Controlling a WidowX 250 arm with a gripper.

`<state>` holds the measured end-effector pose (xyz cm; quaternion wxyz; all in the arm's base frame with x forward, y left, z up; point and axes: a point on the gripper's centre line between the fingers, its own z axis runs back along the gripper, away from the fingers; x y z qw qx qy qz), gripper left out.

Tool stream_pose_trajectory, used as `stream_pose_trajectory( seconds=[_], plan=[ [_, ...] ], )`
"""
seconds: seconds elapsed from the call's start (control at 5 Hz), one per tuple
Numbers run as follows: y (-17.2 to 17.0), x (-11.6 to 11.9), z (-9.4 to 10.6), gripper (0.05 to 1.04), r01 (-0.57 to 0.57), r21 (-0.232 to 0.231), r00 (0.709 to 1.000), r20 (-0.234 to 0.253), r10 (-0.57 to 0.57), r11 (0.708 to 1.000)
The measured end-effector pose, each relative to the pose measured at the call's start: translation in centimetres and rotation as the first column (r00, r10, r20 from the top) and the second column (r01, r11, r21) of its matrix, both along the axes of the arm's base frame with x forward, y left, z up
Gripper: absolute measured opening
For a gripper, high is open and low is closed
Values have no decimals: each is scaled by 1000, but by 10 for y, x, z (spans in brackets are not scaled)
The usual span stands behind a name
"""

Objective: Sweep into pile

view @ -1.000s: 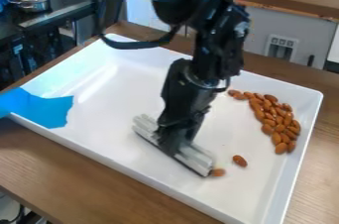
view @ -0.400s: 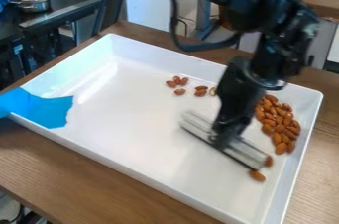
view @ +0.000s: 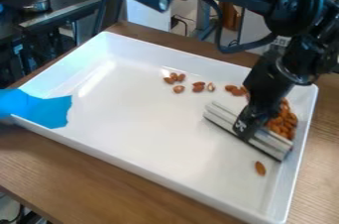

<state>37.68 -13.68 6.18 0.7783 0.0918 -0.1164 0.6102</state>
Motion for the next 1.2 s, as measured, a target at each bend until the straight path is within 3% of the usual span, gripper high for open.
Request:
stream_pose_trajectory(
  seconds=[0.4,0.6,0.8,1.0,1.2],
  plan=[
    [7,12,11,369,26,-13,1000,14,-26,1000],
    [11,-2,53,369,175,-57,984,52,-172,983],
    [42,-22,86,369,322,-111,946,67,-317,940],
    [99,-31,116,369,518,-119,855,64,-514,847],
    [133,-30,107,369,650,-77,756,-32,-654,756]
  ],
)
